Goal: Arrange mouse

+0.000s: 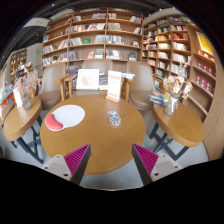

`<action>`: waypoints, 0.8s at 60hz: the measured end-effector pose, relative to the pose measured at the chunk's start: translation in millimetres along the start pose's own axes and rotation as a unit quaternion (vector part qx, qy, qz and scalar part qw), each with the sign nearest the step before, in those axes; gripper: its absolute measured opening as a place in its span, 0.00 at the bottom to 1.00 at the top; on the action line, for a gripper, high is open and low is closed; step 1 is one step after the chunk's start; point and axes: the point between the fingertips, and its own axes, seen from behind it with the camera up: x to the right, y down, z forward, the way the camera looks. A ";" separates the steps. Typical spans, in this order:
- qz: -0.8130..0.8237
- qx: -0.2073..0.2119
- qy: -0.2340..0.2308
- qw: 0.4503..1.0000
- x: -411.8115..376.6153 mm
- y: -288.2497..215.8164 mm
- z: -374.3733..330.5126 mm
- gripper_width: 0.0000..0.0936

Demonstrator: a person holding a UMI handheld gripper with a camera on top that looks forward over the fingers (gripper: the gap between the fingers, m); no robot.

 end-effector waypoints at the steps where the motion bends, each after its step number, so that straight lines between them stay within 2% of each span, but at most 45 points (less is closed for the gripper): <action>1: 0.001 -0.001 0.001 1.000 -0.6 1.5 -1.5 0.91; 9: 0.009 -0.004 0.009 1.000 5.7 -7.7 24.1 0.91; 10: 0.010 -0.003 0.008 1.000 16.2 -12.6 49.0 0.91; 15: 0.016 -0.001 0.011 1.000 23.4 -18.7 76.2 0.91; 48: 0.028 -0.026 0.009 0.999 25.0 -35.3 226.2 0.91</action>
